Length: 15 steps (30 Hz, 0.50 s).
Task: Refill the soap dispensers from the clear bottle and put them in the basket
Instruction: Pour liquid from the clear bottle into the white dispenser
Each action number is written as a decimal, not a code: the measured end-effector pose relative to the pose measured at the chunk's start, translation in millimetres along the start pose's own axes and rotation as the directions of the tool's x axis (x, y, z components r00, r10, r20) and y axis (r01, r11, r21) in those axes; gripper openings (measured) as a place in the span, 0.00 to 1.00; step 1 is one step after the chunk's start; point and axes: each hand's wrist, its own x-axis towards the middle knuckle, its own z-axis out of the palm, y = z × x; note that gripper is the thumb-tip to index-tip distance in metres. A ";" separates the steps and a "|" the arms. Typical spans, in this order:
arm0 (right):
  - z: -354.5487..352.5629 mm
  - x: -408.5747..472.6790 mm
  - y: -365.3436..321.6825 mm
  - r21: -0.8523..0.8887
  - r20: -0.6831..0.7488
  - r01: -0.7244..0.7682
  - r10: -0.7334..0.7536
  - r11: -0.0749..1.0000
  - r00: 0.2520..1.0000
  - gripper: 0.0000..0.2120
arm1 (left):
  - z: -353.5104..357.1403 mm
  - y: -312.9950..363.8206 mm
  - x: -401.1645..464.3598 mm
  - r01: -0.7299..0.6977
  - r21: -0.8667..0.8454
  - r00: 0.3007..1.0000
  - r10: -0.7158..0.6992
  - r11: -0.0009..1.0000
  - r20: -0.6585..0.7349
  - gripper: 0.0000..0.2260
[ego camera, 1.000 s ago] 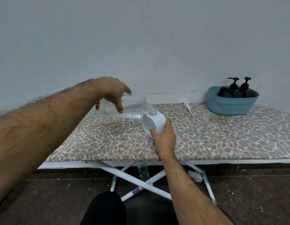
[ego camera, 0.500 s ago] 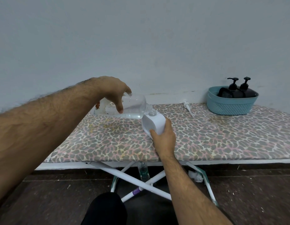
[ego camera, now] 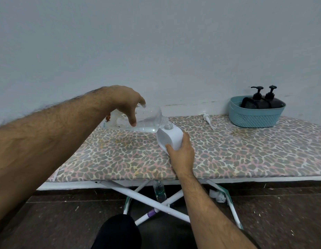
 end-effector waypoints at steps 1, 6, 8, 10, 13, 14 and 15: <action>0.2 0.2 0.0 0.000 0.000 0.001 -0.001 1.000 1.000 0.29 | -0.3 0.4 -0.3 0.000 0.000 1.000 0.000 1.000 0.000 0.40; 0.6 -0.4 0.0 0.006 -0.001 -0.007 0.007 1.000 1.000 0.29 | -2.3 1.9 -2.1 0.001 0.010 1.000 -0.001 1.000 -0.003 0.40; 0.4 -0.5 0.1 0.001 0.000 -0.005 0.005 1.000 1.000 0.29 | -3.4 2.6 -2.9 0.002 0.013 1.000 -0.002 1.000 -0.002 0.40; 0.0 -0.2 0.1 -0.006 0.003 -0.004 0.004 1.000 1.000 0.29 | -4.5 3.4 -3.7 0.005 0.016 1.000 -0.005 1.000 0.001 0.40; 0.2 -0.2 -0.2 -0.004 0.003 -0.012 0.012 1.000 1.000 0.30 | -6.5 4.6 -5.1 0.013 0.012 1.000 -0.013 1.000 0.006 0.39; 0.2 -0.5 -0.1 -0.001 0.001 -0.013 0.013 1.000 1.000 0.30 | -7.3 5.2 -5.9 0.016 0.011 1.000 -0.016 1.000 0.009 0.39; 0.2 -0.8 -0.1 0.002 0.000 -0.013 0.013 1.000 1.000 0.30 | -7.9 5.8 -6.6 0.018 0.013 1.000 -0.019 1.000 0.010 0.39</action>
